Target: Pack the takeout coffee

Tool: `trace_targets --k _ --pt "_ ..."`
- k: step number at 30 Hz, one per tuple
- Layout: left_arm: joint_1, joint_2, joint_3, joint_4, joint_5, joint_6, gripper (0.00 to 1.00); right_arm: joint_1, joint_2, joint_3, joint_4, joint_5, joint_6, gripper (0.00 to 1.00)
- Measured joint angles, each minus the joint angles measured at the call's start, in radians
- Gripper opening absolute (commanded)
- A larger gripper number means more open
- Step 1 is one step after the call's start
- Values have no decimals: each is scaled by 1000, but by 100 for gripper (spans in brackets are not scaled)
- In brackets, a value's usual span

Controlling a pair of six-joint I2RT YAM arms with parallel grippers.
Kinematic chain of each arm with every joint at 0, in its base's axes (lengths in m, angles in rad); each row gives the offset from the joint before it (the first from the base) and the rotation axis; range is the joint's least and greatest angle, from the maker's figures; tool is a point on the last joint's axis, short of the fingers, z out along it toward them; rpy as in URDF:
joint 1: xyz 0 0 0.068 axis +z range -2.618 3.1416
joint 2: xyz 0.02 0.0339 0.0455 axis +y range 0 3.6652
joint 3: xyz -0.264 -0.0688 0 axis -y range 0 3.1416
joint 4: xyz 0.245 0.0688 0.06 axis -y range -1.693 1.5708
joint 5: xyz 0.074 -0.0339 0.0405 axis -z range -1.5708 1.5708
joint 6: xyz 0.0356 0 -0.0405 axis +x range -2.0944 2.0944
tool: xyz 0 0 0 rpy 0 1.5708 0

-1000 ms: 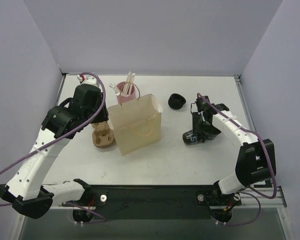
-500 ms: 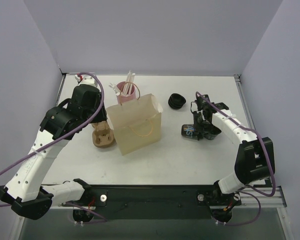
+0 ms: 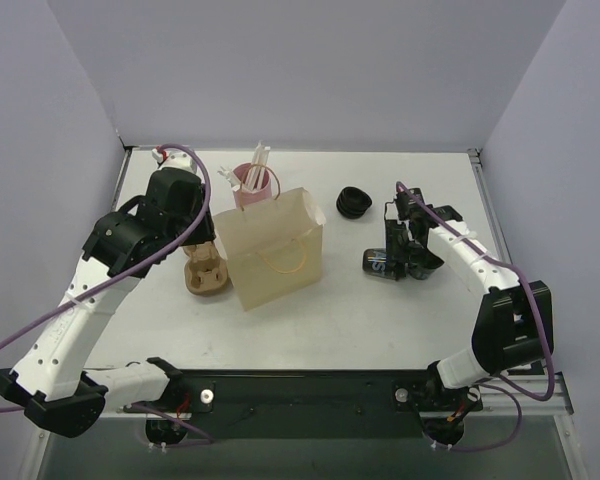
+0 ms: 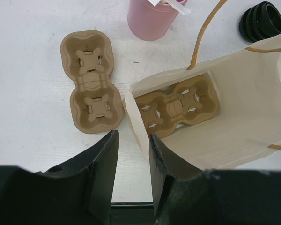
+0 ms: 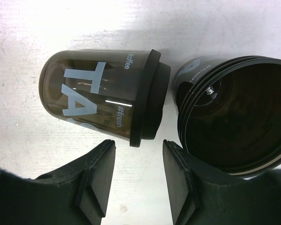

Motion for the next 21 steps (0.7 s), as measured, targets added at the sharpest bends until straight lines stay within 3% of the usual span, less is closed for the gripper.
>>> trace_targets --k 21 --pt "0 5 10 0 0 -1 42 -51 62 1 80 -79 -54 47"
